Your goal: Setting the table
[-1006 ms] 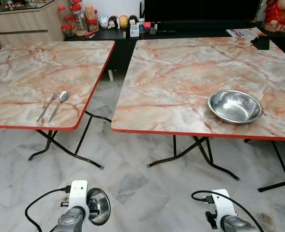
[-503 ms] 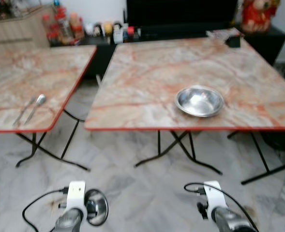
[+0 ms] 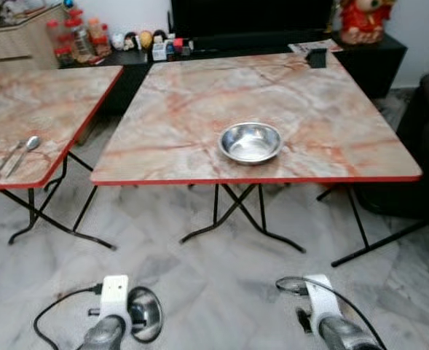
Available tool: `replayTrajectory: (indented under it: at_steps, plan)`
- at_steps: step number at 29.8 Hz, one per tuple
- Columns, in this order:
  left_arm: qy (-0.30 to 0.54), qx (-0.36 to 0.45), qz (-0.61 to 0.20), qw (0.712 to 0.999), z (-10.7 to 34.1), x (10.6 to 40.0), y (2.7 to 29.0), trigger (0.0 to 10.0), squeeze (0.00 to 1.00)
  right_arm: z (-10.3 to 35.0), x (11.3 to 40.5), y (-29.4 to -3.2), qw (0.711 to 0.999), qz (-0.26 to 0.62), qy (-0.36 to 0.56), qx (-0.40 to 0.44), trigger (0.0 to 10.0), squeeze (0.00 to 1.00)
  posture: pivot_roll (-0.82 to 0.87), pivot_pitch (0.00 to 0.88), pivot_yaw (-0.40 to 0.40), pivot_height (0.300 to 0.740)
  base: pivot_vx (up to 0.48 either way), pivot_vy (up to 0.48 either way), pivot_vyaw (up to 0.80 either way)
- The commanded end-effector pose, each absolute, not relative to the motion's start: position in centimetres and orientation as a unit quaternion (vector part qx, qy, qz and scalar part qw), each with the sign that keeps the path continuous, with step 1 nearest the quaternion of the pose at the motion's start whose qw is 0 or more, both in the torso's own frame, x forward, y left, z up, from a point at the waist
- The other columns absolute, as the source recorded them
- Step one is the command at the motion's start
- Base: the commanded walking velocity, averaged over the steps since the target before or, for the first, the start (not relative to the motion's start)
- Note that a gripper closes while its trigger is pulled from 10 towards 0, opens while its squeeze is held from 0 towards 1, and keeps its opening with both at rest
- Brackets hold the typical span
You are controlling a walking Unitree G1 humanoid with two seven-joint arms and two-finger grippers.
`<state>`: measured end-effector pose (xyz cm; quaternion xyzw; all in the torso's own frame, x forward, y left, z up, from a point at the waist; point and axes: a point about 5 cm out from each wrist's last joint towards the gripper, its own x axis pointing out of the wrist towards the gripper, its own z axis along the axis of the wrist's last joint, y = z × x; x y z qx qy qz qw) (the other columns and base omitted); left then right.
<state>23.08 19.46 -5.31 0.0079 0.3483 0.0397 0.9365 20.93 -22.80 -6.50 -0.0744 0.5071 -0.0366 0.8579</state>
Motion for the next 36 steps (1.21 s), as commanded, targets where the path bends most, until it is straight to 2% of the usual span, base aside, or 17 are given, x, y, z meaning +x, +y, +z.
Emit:
replayTrajectory:
  at_steps: [1,7,36]
  plan:
    - [0.34,0.005,0.059,0.939,-4.88,23.35,20.82,10.0,0.0,-6.15,21.9,-21.81,0.868,-0.023,0.491,-0.067,10.0,0.0,-0.09,0.009,0.045,0.74,0.0,0.0,0.0]
    - [0.338,-0.001,0.061,0.939,-4.7,23.6,20.95,10.0,0.0,-5.96,22.26,-21.65,0.872,-0.019,0.485,-0.068,10.0,0.0,-0.09,0.009,0.043,0.74,0.0,0.0,0.0]
    - [0.354,0.001,0.061,0.933,-4.99,23.25,21.18,10.0,0.0,-5.82,22.34,-22.06,0.873,-0.024,0.483,-0.069,10.0,0.0,-0.09,0.014,0.042,0.74,0.329,0.0,0.0]
